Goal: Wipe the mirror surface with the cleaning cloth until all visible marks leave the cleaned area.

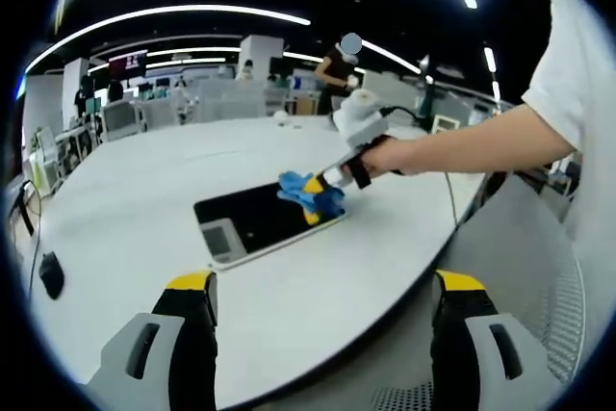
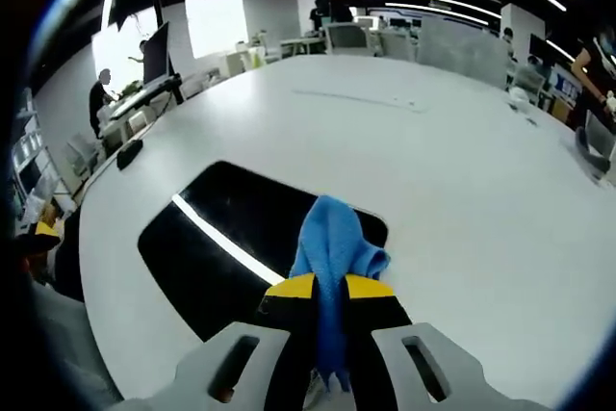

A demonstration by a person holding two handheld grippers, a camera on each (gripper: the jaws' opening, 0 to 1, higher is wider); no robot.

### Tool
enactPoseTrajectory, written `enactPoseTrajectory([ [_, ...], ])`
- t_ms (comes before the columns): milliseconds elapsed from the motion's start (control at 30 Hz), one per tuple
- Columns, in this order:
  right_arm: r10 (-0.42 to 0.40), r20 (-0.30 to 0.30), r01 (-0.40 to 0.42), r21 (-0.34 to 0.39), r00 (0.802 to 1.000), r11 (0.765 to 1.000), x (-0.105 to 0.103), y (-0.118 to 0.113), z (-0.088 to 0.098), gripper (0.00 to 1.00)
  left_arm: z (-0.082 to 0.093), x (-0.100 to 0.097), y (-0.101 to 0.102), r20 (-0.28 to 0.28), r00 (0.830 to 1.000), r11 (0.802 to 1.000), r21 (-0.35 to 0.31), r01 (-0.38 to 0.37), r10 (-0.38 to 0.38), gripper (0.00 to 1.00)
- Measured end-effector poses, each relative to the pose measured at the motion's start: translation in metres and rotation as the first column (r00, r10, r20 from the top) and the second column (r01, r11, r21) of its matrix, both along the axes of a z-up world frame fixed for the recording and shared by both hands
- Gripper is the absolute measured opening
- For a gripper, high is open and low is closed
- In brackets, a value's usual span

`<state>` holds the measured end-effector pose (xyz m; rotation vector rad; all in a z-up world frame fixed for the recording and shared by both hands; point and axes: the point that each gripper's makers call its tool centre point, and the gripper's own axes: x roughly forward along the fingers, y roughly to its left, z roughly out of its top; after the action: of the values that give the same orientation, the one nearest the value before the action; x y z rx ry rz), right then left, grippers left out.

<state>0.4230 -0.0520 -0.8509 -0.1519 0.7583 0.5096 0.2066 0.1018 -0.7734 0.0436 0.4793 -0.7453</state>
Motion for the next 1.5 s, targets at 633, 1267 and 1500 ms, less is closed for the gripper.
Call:
enactPoseTrajectory([
  [633, -0.013, 0.006, 0.013, -0.007, 1.000, 1.000, 0.015, 0.001, 0.002, 0.05, 0.000, 0.000, 0.000, -0.003, 1.000, 1.000, 0.000, -0.001, 0.001, 0.92],
  [1267, -0.009, 0.022, 0.009, -0.023, 1.000, 1.000, 0.037, -0.003, -0.002, 0.05, 0.000, 0.000, -0.001, -0.007, 1.000, 1.000, -0.003, -0.002, 0.002, 0.91],
  [1500, -0.016, 0.026, 0.017, -0.021, 1.000, 1.000, 0.047, -0.005, -0.004, 0.05, -0.001, -0.001, -0.001, -0.009, 1.000, 1.000, -0.003, -0.001, 0.001, 0.91],
])
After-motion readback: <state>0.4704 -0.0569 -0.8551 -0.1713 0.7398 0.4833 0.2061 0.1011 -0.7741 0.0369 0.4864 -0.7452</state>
